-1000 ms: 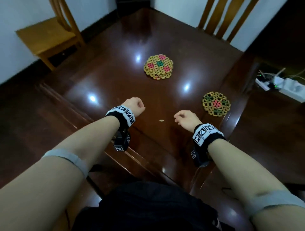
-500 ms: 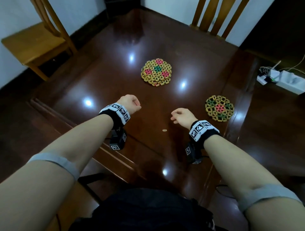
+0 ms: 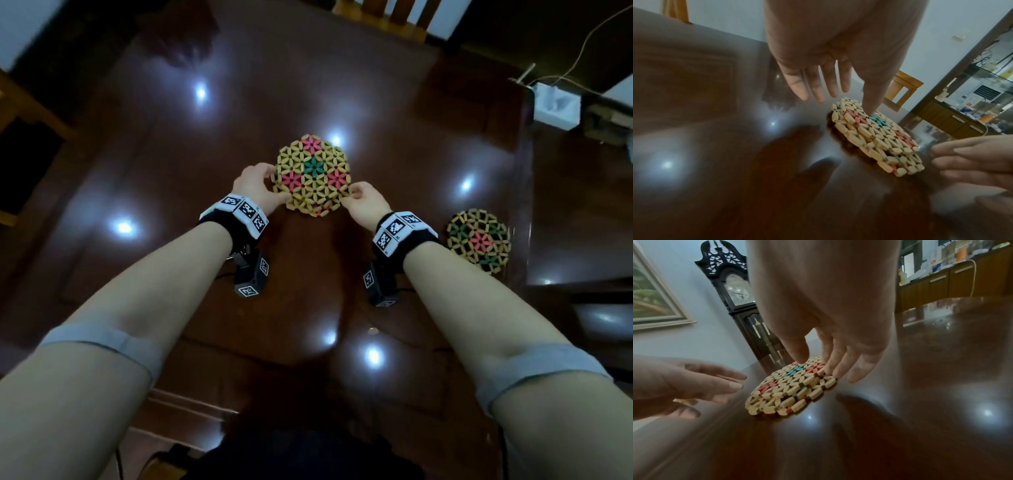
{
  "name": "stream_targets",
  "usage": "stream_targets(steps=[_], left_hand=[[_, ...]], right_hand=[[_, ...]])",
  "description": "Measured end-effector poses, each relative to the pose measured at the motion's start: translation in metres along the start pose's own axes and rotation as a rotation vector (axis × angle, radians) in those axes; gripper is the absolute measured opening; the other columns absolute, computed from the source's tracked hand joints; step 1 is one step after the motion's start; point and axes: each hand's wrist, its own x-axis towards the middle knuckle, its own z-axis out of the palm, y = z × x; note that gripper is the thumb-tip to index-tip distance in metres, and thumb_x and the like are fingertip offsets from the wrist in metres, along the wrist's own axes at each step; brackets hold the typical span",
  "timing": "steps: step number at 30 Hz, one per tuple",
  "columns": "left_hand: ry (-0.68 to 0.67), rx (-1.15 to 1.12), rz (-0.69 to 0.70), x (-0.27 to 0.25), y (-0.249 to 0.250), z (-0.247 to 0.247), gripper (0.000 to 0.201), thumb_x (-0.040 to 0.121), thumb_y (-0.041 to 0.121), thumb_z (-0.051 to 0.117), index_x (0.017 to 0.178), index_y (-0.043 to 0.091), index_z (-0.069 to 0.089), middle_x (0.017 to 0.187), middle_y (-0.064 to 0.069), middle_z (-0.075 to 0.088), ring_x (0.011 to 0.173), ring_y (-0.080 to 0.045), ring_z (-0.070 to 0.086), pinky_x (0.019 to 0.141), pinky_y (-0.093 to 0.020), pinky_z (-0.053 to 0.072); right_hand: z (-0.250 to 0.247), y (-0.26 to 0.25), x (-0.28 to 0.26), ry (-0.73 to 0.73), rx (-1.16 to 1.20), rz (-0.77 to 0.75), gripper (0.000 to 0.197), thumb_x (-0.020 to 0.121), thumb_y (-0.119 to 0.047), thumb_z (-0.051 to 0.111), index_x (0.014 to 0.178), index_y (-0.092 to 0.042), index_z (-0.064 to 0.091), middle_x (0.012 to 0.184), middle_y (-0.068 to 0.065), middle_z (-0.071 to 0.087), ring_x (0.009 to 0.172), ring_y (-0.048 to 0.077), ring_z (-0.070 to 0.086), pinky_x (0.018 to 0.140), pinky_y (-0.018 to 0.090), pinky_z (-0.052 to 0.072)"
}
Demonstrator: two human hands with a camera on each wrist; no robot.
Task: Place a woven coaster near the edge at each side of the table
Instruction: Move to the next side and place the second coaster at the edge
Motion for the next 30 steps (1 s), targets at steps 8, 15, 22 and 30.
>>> stream_targets(steps=[8, 15, 22, 30], left_hand=[[0.02, 0.221, 0.048, 0.018, -0.01, 0.02, 0.078, 0.074, 0.062, 0.063, 0.141, 0.031, 0.037, 0.146, 0.001, 0.037, 0.135, -0.029, 0.03, 0.108, -0.046, 0.028], [0.063, 0.236, 0.071, 0.017, -0.013, 0.023, 0.077, 0.074, 0.062, 0.064, 0.14, 0.031, 0.038, 0.148, 0.001, 0.03, 0.137, -0.03, 0.024, 0.11, -0.045, 0.024], [0.065, 0.222, 0.122, 0.007, -0.012, 0.016, 0.072, 0.082, 0.055, 0.057, 0.142, 0.025, 0.033, 0.147, -0.002, 0.034, 0.136, -0.03, 0.027, 0.109, -0.046, 0.025], [-0.03, 0.088, 0.165, -0.04, -0.017, -0.005, 0.064, 0.092, 0.044, 0.047, 0.146, 0.016, 0.027, 0.141, -0.003, 0.051, 0.134, -0.03, 0.036, 0.108, -0.046, 0.029]], right_hand=[[0.022, -0.018, 0.035, 0.114, -0.088, 0.154, 0.048, 0.088, -0.035, 0.051, 0.128, -0.01, 0.049, 0.136, 0.015, 0.039, 0.126, 0.034, 0.039, 0.104, 0.039, 0.036], [0.036, -0.022, 0.034, 0.383, -0.08, 0.03, 0.048, 0.086, -0.036, 0.058, 0.125, -0.01, 0.046, 0.13, 0.01, 0.045, 0.123, 0.028, 0.041, 0.099, 0.039, 0.04], [0.024, -0.029, 0.022, 0.371, 0.35, -0.01, 0.018, 0.094, -0.018, 0.049, 0.112, -0.016, 0.049, 0.104, 0.003, 0.061, 0.077, 0.012, 0.06, 0.051, 0.011, 0.045], [0.019, 0.003, -0.034, 0.144, 0.384, -0.12, 0.029, 0.095, -0.008, 0.046, 0.122, -0.01, 0.056, 0.117, 0.011, 0.061, 0.103, 0.023, 0.06, 0.097, 0.039, 0.051]])
